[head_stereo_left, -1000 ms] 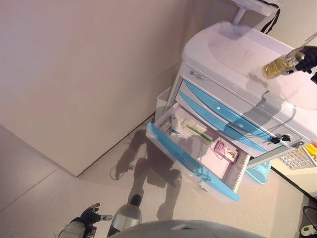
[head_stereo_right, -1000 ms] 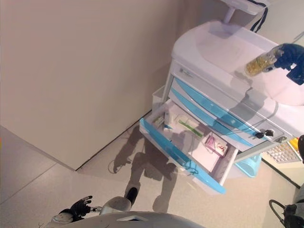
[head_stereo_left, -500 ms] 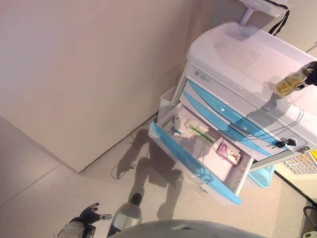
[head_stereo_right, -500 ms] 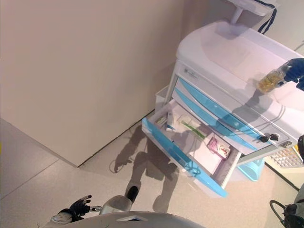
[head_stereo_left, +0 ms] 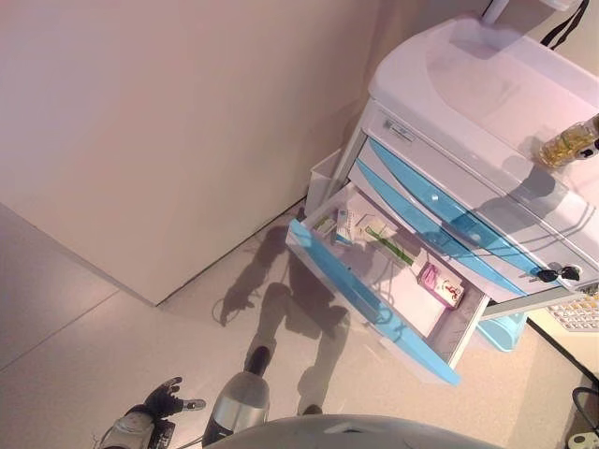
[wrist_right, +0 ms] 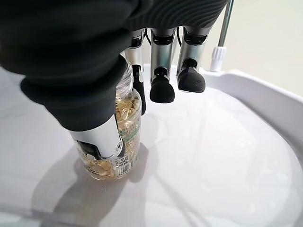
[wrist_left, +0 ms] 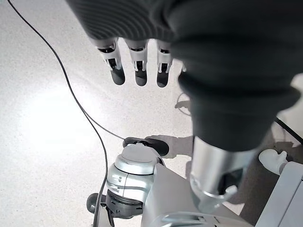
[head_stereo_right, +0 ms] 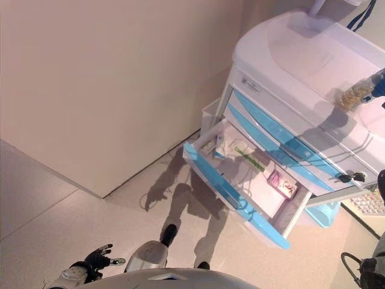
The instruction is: Open the drawer and pick up the medicine
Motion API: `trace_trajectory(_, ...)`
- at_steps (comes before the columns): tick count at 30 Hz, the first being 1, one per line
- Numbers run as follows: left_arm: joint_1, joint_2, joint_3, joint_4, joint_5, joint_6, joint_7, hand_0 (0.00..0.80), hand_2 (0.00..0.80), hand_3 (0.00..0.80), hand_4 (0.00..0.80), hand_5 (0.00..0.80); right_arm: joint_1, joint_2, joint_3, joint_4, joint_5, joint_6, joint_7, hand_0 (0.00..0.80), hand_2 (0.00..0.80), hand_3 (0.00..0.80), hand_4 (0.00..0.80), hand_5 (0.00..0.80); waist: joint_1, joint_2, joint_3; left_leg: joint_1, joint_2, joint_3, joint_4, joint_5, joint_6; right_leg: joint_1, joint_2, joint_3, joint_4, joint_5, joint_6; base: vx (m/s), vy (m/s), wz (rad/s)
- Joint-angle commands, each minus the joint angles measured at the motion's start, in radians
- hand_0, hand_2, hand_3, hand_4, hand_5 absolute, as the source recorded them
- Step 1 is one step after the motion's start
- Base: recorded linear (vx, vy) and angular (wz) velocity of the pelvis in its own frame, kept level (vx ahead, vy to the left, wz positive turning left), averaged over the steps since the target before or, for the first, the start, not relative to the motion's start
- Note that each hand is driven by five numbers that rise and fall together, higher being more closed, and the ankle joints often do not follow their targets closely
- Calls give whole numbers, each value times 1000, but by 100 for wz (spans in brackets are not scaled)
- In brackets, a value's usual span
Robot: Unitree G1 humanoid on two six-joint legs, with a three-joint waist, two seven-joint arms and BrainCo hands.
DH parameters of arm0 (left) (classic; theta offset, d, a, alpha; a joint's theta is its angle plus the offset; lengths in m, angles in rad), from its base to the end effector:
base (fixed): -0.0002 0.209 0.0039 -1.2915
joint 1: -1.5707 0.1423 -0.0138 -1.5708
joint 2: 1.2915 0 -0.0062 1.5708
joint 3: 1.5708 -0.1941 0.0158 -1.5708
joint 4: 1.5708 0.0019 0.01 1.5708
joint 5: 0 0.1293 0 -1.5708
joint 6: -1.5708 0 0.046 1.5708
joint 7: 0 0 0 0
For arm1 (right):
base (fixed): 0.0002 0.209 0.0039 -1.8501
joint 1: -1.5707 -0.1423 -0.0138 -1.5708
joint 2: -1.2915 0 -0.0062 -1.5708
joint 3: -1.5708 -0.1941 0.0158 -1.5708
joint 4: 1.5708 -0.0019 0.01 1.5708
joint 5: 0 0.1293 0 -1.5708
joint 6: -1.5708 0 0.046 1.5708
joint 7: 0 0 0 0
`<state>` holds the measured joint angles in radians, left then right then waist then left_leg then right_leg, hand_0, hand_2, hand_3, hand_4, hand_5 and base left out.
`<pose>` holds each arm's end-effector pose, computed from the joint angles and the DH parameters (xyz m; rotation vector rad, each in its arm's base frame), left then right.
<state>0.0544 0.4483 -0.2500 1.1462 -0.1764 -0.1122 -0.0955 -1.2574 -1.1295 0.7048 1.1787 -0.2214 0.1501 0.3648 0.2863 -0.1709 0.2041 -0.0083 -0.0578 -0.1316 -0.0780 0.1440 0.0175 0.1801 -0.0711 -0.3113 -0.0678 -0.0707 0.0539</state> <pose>0.0654 0.2852 -0.0943 0.3305 1.1205 0.0362 0.2856 -0.3859 0.2831 -1.2389 0.5724 -0.3674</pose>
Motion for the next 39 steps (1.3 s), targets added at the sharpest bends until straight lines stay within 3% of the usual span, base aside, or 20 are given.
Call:
trace_trajectory(1, 24, 47, -42, -43, -12, -19, -2, 0, 0, 0, 0, 0, -102, -107, 33, -9, -23, 6, -50, 800, 800, 800, 800, 800, 22, 2, -32, 16, 36, 26, 99, -212, -14, -112, -38, 23, 84, 50, 36, 40, -28, 0)
trace_trajectory(9, -1, 63, -56, -88, -36, -22, 2, 0, 0, 0, 0, 0, -106, -97, 52, -8, -24, 23, -40, 800, 800, 800, 800, 800, 18, 5, -1, -12, 41, 23, 109, -209, -18, -136, -29, 34, 83, 51, 29, -31, -51, -1)
trace_trajectory(15, -2, 70, -60, -111, -38, -18, -1, 0, 0, 0, 0, 0, -132, -110, 104, -23, -46, -9, 15, 800, 800, 800, 800, 800, 15, 1, 10, -25, 45, 26, 112, -203, -22, -151, -24, 35, 85, 54, 23, -6, -17, 0)
trace_trajectory(25, -3, 80, -57, -120, -41, -21, -12, 0, 0, 0, 0, 0, -199, -100, 155, -22, -24, -61, -31, 791, 791, 791, 791, 791, 19, -6, 19, -42, 50, 33, 116, -196, -29, -165, -18, 28, 81, 58, 18, -27, -6, -2)
trace_trajectory(26, -3, 81, -57, -120, -42, -23, -14, 0, 0, 0, 0, 0, -208, -101, 162, -21, -26, -66, -33, 505, 505, 505, 505, 505, 19, -7, 19, -44, 50, 35, 116, -196, -30, -167, -17, 28, 81, 58, 18, -40, 4, -12)
trace_trajectory(27, -3, 80, -58, -119, -42, -26, -14, 0, 0, 0, 0, 0, -213, -102, 166, -19, -22, -70, -40, 53, 53, 53, 53, 53, 19, -8, 18, -45, 51, 35, 115, -195, -30, -168, -17, 27, 80, 58, 17, -34, 0, -9)
trace_trajectory(28, -3, 80, -58, -118, -42, -28, -14, 0, 0, 0, 0, 0, -214, -103, 168, -17, -19, -73, -44, 0, 0, 0, 0, 0, 19, -9, 18, -45, 52, 36, 115, -195, -30, -168, -17, 27, 80, 59, 17, -27, -4, -4)
trace_trajectory(39, 6, 75, -51, -112, -30, -24, -14, 0, 0, 0, 0, 0, -254, -115, 157, -31, 50, -105, -180, 0, 0, 0, 0, 0, 9, -18, -6, -31, 54, 48, 110, -197, -33, -160, -16, 32, 74, 63, 22, -3, 6, -1)
